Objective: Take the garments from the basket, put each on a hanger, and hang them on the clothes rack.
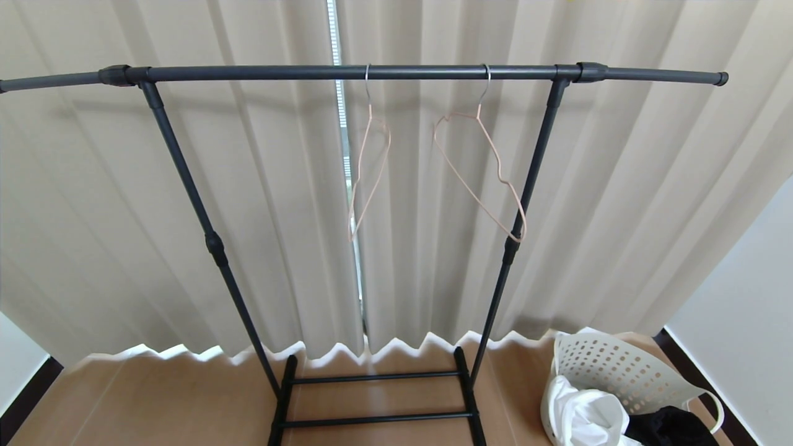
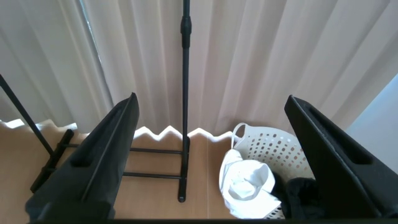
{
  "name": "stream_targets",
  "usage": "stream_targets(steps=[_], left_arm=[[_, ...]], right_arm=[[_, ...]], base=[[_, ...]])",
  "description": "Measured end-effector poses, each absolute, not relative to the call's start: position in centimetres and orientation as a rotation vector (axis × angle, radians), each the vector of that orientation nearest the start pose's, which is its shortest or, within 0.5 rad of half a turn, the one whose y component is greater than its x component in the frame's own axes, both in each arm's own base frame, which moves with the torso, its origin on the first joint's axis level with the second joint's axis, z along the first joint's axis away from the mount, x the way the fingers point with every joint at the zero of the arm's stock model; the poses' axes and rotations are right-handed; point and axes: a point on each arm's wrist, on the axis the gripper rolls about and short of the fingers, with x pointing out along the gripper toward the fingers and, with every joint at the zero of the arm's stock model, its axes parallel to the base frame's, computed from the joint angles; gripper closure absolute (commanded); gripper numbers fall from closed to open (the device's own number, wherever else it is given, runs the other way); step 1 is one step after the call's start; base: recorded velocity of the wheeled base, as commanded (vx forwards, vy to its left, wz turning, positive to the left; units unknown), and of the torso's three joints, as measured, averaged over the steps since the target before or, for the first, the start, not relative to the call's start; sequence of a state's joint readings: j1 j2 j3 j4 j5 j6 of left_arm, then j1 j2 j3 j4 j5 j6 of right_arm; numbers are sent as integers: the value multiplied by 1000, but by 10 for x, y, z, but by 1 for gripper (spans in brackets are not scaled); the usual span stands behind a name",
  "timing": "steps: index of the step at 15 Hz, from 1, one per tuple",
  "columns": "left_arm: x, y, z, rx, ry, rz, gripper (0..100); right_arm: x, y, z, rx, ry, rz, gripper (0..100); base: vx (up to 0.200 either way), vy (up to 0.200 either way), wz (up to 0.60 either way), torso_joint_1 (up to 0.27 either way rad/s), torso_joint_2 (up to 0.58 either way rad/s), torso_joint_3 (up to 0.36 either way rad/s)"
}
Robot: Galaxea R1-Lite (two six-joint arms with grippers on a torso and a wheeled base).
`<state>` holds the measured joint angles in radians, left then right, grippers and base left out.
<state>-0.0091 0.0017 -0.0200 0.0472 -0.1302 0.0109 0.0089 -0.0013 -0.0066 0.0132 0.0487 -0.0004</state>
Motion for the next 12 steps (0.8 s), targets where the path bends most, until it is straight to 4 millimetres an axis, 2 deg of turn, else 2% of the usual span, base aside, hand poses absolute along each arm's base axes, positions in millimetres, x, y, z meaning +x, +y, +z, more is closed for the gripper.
stream_targets(steps=[12], left_arm=[[-24,-3,76,9,29,-140,0]], right_arm=[[-23,1,76,0,7,58,0]], base=[[0,0,0,-173,504,330]])
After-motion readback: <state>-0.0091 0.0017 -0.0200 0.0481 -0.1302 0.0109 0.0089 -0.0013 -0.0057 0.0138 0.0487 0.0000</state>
